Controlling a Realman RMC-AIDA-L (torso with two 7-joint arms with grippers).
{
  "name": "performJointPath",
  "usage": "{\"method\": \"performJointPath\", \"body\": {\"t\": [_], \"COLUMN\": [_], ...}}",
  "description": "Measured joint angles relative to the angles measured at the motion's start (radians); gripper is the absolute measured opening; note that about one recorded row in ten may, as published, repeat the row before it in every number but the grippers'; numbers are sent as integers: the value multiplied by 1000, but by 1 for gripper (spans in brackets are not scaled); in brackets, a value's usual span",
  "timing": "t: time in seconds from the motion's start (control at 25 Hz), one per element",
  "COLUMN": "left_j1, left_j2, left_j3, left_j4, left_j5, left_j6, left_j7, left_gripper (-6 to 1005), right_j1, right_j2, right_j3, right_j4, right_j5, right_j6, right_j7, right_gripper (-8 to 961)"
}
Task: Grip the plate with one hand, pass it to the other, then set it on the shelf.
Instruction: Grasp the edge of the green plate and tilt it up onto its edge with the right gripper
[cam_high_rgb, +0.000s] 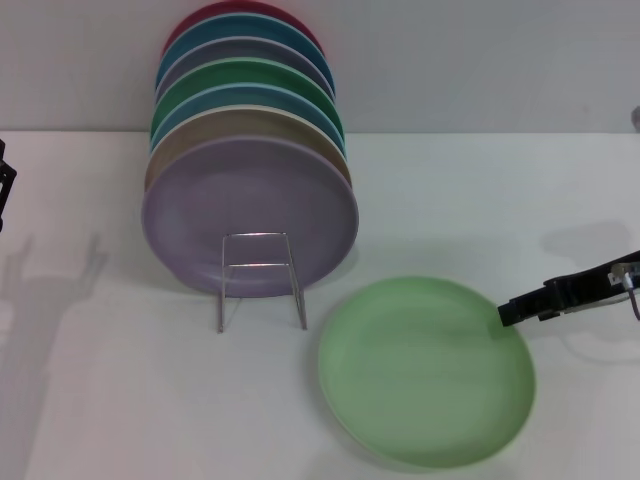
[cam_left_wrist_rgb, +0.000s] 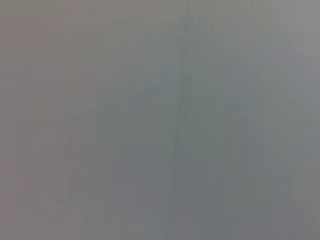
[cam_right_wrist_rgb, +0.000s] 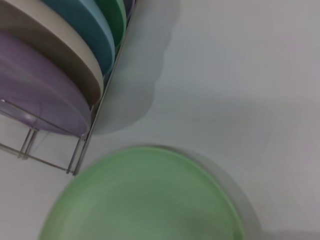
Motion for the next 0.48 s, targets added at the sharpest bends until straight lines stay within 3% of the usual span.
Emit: {"method": "performJointPath", "body": {"t": [0.48], "left_j1": [-3], "left_j2": [2], "left_j3": [-3], "left_j4": [0], "left_j5": [0], "left_j6": [0], "left_j7": [-1], "left_gripper": [845], "right_j1": [-5], "right_j2": [19], "right_j3": [-2], "right_j4": [-30], "right_j5": [-36], "right_j6": [-13], "right_j7": [2], "right_gripper": [609]}}
